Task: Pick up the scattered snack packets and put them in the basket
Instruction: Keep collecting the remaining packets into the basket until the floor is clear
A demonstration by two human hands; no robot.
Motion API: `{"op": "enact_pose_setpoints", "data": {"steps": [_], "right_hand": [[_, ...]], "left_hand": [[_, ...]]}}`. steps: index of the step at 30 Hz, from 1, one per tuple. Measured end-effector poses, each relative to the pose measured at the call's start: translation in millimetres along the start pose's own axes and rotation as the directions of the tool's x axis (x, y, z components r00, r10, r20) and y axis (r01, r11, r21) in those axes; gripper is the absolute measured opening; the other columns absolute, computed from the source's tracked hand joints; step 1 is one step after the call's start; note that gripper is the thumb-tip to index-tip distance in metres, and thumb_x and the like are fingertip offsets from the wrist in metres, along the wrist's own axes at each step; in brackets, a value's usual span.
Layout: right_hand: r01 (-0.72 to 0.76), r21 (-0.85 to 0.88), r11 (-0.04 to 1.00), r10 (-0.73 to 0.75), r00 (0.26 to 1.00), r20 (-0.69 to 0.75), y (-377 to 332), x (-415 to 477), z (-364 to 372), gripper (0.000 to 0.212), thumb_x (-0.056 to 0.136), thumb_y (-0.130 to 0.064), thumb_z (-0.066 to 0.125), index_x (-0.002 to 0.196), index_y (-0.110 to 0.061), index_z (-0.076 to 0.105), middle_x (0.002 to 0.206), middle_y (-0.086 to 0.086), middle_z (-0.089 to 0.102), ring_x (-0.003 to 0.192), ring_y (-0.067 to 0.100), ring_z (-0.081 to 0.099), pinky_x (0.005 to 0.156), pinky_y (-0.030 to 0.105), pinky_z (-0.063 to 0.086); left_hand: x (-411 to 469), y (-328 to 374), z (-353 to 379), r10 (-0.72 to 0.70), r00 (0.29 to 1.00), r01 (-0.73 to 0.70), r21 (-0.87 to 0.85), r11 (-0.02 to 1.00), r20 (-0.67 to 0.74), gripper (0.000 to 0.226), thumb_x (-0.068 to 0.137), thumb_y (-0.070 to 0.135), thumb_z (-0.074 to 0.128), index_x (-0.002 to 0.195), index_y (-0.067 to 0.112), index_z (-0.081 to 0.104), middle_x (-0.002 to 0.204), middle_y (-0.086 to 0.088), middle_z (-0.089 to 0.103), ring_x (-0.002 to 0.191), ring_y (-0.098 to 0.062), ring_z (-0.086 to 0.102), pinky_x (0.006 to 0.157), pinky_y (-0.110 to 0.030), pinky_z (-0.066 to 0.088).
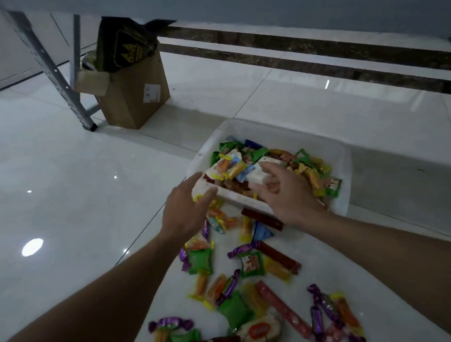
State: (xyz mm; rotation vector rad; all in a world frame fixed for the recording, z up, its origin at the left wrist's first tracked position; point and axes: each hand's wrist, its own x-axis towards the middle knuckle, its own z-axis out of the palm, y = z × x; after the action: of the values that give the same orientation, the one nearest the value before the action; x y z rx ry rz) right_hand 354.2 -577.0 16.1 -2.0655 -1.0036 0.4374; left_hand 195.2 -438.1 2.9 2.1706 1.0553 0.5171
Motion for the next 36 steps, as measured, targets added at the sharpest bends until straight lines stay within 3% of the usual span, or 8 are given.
{"op": "enact_pose_setpoints", "data": {"steps": [3, 5, 11, 18, 25, 28, 32, 36], "right_hand": [[-0.009, -0.058, 0.998, 0.016, 0.993, 0.113, -3.0, -21.0, 28.8, 0.058, 0.090, -0.048, 0.059, 0.143, -0.032, 0.039, 0.138, -0.004, 0.048, 0.108, 0.011, 0.056, 0.092, 0.038, 0.051], [-0.046, -0.131, 0.990, 0.069, 0.981, 0.179, 3.0, -34.5, 46.2, 0.061, 0.090, -0.048, 0.060, 0.144, -0.031, 0.037, 0.141, -0.004, 0.046, 0.116, 0.014, 0.053, 0.096, 0.038, 0.048], [0.002, -0.399, 0.917, 0.193, 0.873, 0.448, 39.2, -61.3, 77.5, 0.069, 0.094, -0.030, 0.060, 0.151, -0.028, 0.022, 0.160, -0.004, 0.016, 0.145, 0.017, 0.018, 0.115, 0.032, 0.027], [0.126, -0.576, 0.808, 0.275, 0.784, 0.556, 54.6, -52.1, 93.4, 0.075, 0.097, -0.008, 0.050, 0.153, -0.034, 0.007, 0.162, -0.005, -0.005, 0.148, 0.024, 0.007, 0.108, 0.038, 0.036], [0.217, -0.653, 0.725, 0.252, 0.799, 0.545, 57.6, -45.4, 109.4, 0.071, 0.094, -0.009, 0.054, 0.152, -0.024, 0.016, 0.150, 0.008, 0.028, 0.136, 0.029, 0.030, 0.099, 0.039, 0.039], [0.147, -0.671, 0.727, 0.314, 0.798, 0.515, 57.0, -44.1, 112.7, 0.063, 0.093, -0.015, 0.056, 0.147, -0.020, 0.024, 0.148, 0.011, 0.032, 0.136, 0.031, 0.031, 0.108, 0.045, 0.030], [0.097, -0.660, 0.745, 0.312, 0.824, 0.473, 57.2, -44.3, 116.7, 0.037, 0.091, -0.020, 0.059, 0.125, -0.016, 0.045, 0.129, 0.010, 0.045, 0.120, 0.029, 0.042, 0.093, 0.039, 0.037], [0.005, -0.580, 0.815, 0.260, 0.890, 0.374, 52.4, -43.2, 117.8, 0.027, 0.092, -0.024, 0.059, 0.115, -0.013, 0.051, 0.127, 0.008, 0.043, 0.112, 0.030, 0.048, 0.091, 0.039, 0.043]], "left_hand": [[-15.8, -40.2, -5.7, -0.073, 0.996, 0.071, 0.035, 0.997, 0.058, 0.057, 0.089, 0.049, 0.057, 0.140, 0.026, 0.046, 0.143, 0.000, 0.049, 0.133, -0.020, 0.042, 0.106, -0.035, 0.033], [-27.9, -60.3, -5.1, -0.102, 0.991, 0.098, 0.046, 0.994, 0.092, 0.058, 0.088, 0.050, 0.058, 0.141, 0.026, 0.045, 0.144, -0.001, 0.048, 0.132, -0.021, 0.043, 0.106, -0.035, 0.033], [-52.6, -88.6, 10.0, -0.051, 0.973, 0.025, 0.116, 0.993, 0.224, 0.060, 0.087, 0.051, 0.059, 0.141, 0.030, 0.044, 0.144, 0.002, 0.048, 0.129, -0.022, 0.046, 0.102, -0.039, 0.038], [-55.4, -107.7, 23.5, 0.012, 0.940, -0.072, 0.163, 0.984, 0.342, 0.071, 0.083, 0.054, 0.060, 0.146, 0.034, 0.033, 0.151, 0.002, 0.037, 0.136, -0.022, 0.035, 0.108, -0.045, 0.036], [-59.1, -128.1, 25.0, 0.033, 0.901, -0.146, 0.230, 0.962, 0.433, 0.079, 0.076, 0.048, 0.071, 0.144, 0.038, 0.033, 0.152, 0.003, 0.032, 0.137, -0.022, 0.029, 0.108, -0.041, 0.032], [-59.6, -133.8, 28.0, 0.069, 0.878, -0.209, 0.250, 0.945, 0.473, 0.081, 0.071, 0.047, 0.074, 0.142, 0.040, 0.034, 0.149, 0.006, 0.035, 0.133, -0.020, 0.032, 0.105, -0.039, 0.035], [-56.9, -135.9, 34.1, 0.071, 0.863, -0.238, 0.278, 0.931, 0.500, 0.089, 0.068, 0.043, 0.079, 0.144, 0.037, 0.033, 0.144, 0.004, 0.037, 0.128, -0.020, 0.031, 0.103, -0.038, 0.038], [-51.4, -134.1, 39.2, 0.082, 0.858, -0.251, 0.275, 0.928, 0.507, 0.093, 0.065, 0.040, 0.083, 0.144, 0.035, 0.034, 0.143, 0.003, 0.038, 0.127, -0.021, 0.031, 0.104, -0.038, 0.038]]}}
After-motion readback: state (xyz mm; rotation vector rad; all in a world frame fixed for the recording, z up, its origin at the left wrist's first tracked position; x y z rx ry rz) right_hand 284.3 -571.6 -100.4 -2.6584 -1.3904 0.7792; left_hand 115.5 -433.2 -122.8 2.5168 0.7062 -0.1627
